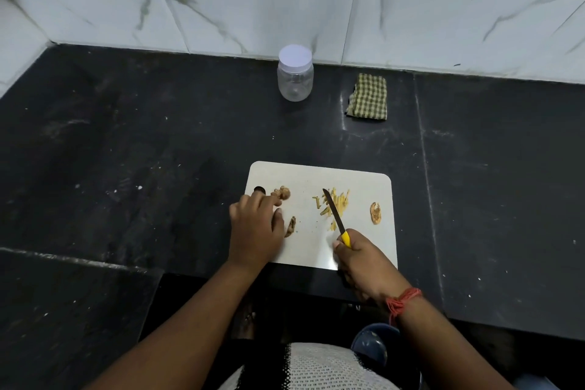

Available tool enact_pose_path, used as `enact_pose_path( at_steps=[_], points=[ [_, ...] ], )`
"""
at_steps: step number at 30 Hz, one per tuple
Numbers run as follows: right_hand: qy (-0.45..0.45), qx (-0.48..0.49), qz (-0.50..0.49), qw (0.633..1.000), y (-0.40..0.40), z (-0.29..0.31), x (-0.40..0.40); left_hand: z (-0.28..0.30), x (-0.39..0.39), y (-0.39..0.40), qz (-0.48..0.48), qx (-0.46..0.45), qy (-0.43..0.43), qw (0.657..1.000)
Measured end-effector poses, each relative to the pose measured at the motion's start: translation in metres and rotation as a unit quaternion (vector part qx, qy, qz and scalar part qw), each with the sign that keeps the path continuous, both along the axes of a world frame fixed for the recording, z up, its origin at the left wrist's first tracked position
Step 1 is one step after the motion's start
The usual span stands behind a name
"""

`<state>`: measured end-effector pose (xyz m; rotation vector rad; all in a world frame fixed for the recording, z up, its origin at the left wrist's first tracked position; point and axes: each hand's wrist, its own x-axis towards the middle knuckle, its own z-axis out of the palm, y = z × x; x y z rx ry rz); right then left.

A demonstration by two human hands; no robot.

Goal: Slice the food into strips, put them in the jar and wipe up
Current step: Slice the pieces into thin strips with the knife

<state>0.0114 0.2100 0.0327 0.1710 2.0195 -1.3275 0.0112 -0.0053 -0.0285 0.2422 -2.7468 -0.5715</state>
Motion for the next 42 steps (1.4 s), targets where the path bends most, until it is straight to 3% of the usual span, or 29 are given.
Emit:
enact_pose_path(
  at_steps=[8,16,22,31,42],
  points=[
    [0.024,0.008,0.019,0.999,-0.01,-0.007,-0.003,0.0,0.007,-0.004,-0.122,-0.043,-0.072,0.989],
    [0.019,0.016,0.017,1.0,-0.011,-0.004,0.0,0.016,-0.016,0.03,-0.057,-0.001,-0.171,0.984],
    [0.039,0.047,0.028,0.998,-0.008,-0.004,0.005,0.009,-0.01,0.02,-0.062,0.034,-0.127,0.989],
    [0.101,0.134,0.115,0.979,-0.024,0.003,0.015,0.005,-0.014,0.018,-0.084,0.041,-0.142,0.985],
    [0.101,0.169,0.13,0.972,-0.03,0.001,0.015,0.007,-0.016,0.022,-0.056,0.073,-0.164,0.982]
  ],
)
